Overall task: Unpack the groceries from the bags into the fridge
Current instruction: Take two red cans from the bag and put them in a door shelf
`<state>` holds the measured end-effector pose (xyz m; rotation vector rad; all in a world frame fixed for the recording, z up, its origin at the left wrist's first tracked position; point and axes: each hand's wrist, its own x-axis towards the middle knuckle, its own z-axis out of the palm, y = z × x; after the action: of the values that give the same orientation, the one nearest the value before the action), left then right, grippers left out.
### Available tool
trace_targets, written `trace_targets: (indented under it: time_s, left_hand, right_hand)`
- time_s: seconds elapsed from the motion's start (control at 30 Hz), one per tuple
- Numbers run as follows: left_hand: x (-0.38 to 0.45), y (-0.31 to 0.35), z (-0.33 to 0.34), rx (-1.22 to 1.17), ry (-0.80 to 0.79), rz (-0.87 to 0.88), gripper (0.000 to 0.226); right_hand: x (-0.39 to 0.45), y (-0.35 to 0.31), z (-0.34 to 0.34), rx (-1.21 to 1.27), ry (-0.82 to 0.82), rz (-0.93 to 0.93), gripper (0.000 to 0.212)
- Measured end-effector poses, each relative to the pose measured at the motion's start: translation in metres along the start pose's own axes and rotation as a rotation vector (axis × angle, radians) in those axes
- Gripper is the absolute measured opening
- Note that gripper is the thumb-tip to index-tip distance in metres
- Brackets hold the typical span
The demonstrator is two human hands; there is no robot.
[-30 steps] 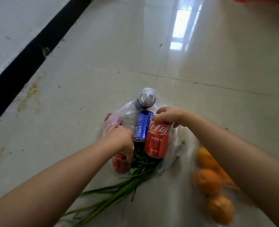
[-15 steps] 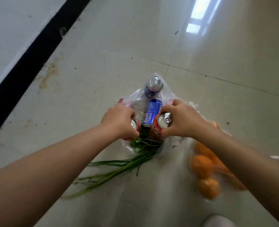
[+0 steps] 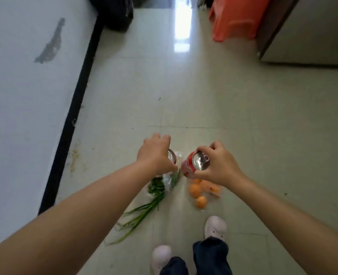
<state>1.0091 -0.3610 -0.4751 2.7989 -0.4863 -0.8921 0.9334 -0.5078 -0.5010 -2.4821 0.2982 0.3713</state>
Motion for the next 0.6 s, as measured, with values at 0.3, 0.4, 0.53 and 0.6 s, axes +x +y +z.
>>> trace_targets:
  time_s: [0.3,0.4,0.53,0.6]
  left_hand:
    - [-0.076,0.191,-0.234,0.149,0.247,0.359,0.052]
    - [-0.090,0.254,-0.291,0.120,0.320,0.447,0.048]
    - [-0.108,0.349,-0.352,0.071,0.359,0.562,0.035]
    - [-0.112,0.400,-0.374,0.105,0.380,0.622,0.035]
  right_hand:
    - [-0.081,-0.056,-0.309,0.053,0.445,0.076,0.055]
    - [-0.109,-0.057,-0.394,0.052,0.587,0.102,0.046]
    - [-0.141,-0.043,-0.499,0.052,0.692,0.122,0.045]
    - [-0.153,-0.030,-0.548,0.052,0.707,0.120,0.043]
